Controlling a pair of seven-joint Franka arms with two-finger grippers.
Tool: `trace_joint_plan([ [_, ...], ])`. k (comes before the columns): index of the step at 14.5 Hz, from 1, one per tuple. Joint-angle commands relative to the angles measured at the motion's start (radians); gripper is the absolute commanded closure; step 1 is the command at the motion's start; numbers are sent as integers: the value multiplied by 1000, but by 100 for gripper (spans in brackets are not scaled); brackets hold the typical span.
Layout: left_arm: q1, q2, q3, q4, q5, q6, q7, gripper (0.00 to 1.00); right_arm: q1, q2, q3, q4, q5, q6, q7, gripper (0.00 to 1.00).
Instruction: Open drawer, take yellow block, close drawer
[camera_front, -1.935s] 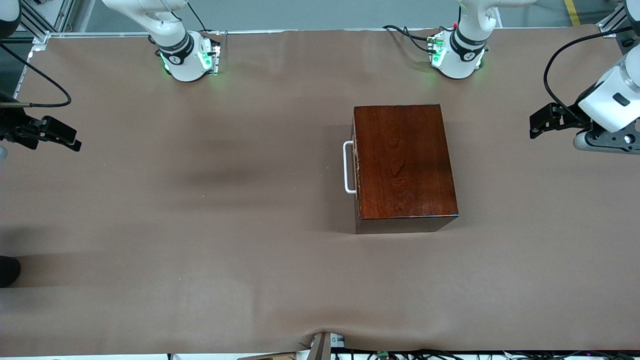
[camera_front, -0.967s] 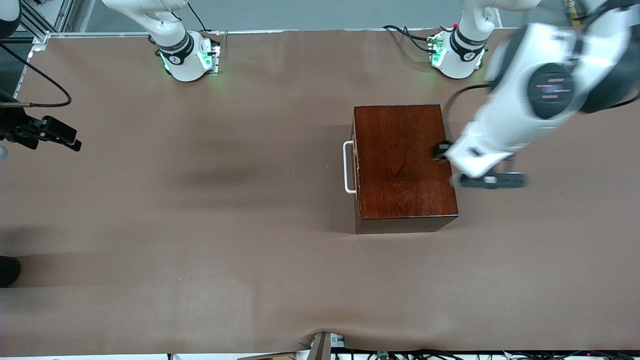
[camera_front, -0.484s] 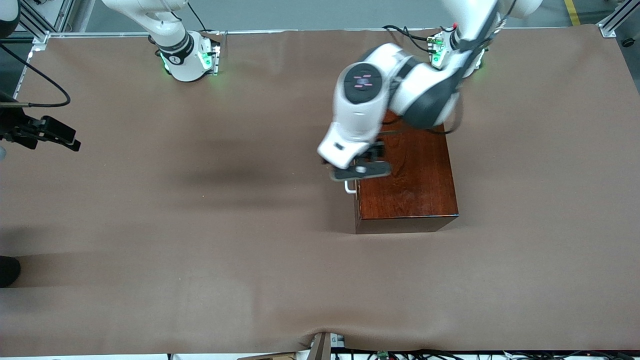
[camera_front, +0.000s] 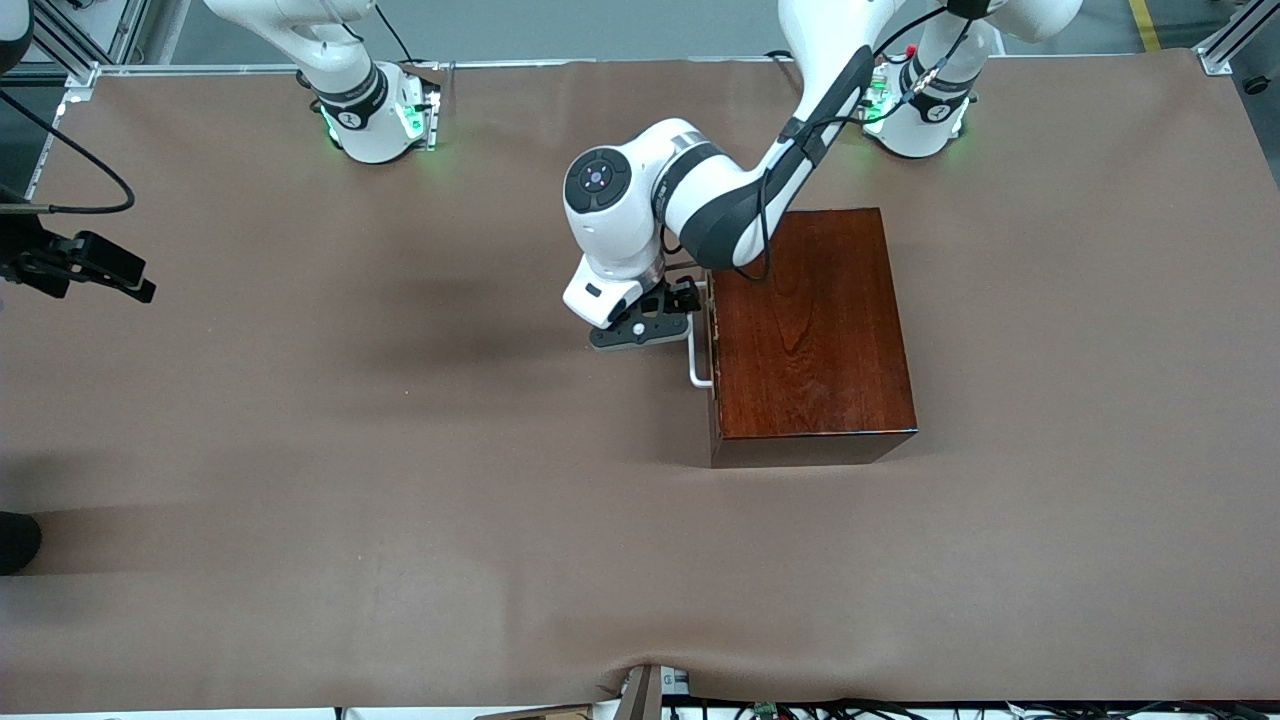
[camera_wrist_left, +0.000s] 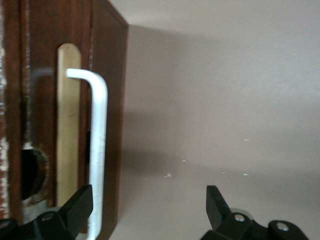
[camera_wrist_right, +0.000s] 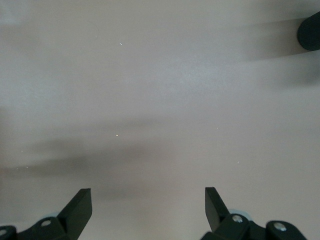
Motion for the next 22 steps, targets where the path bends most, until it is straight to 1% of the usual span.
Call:
trace_joint_plan([
  [1,-3,25,10,34,25,-58,-9,0,1,-10,1,5,0,-8,11,0],
  [5,-5,58,10,34,20,-69,-20,0,-5,-9,1,5,0,-8,2,0],
  [7,-5,77,10,37,22,-55,-41,0,-5,-9,0,5,-1,-7,3,0],
  [13,-7,86,10,40,22,6,-60,0,-7,-10,0,5,-12,4,2,0],
  [15,-8,85,10,44,20,59,-78,0,-10,-10,0,3,-14,7,8,0],
  [17,-16,89,4,44,19,145,-121,0,-8,-10,1,3,-12,11,8,0],
  [20,-59,115,9,45,19,222,-145,0,-8,-12,1,3,-12,10,8,0],
  [22,-66,124,7,53,19,279,-152,0,-8,-12,1,5,-12,11,8,0],
])
